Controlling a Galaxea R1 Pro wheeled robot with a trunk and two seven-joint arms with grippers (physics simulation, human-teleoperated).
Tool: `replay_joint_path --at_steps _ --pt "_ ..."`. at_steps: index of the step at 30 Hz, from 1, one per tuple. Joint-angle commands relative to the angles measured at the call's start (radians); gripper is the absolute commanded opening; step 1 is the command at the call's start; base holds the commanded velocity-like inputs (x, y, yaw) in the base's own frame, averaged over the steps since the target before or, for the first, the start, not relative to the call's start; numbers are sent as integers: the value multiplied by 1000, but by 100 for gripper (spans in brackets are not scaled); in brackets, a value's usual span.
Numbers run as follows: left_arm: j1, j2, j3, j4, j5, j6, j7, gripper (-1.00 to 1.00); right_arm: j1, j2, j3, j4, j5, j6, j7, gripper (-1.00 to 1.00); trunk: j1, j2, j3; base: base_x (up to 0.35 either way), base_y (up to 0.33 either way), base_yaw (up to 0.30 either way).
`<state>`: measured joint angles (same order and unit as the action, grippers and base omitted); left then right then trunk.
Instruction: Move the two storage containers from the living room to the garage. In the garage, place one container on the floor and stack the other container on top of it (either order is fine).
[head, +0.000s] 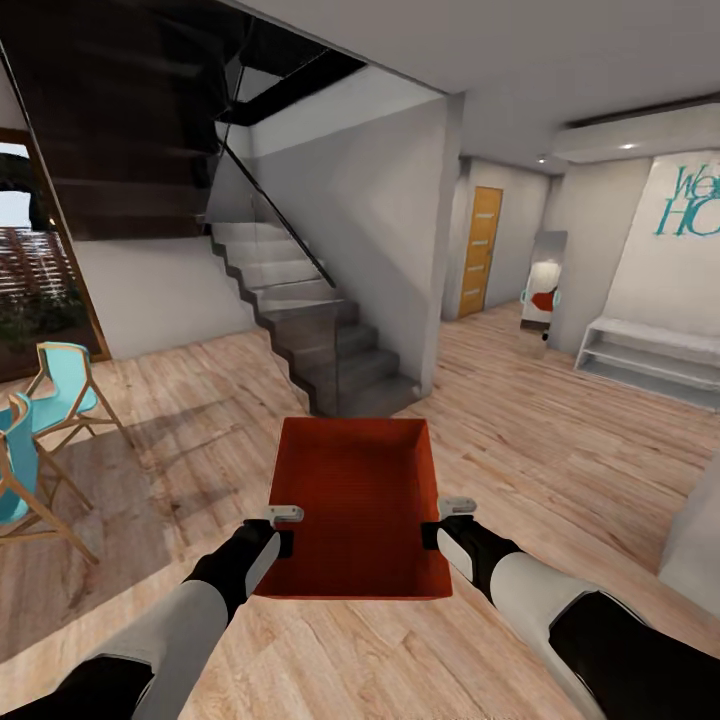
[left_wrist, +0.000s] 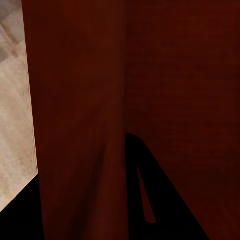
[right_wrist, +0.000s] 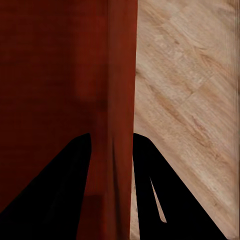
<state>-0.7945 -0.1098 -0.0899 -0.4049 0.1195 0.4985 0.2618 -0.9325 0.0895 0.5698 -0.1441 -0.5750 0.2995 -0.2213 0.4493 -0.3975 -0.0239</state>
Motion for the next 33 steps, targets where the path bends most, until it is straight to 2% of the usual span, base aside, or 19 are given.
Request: replay_joint_path --at_steps 1,33 --pt "0 7 -13 25 8 8 11 -100 -2 0 -2 -6 -2 4 -6 -100 1 -3 -2 0 0 -270" --pt "0 7 -13 20 7 8 11 -100 -2 -2 -2 -6 -2 4 -6 -100 1 -3 -2 0 0 -270"
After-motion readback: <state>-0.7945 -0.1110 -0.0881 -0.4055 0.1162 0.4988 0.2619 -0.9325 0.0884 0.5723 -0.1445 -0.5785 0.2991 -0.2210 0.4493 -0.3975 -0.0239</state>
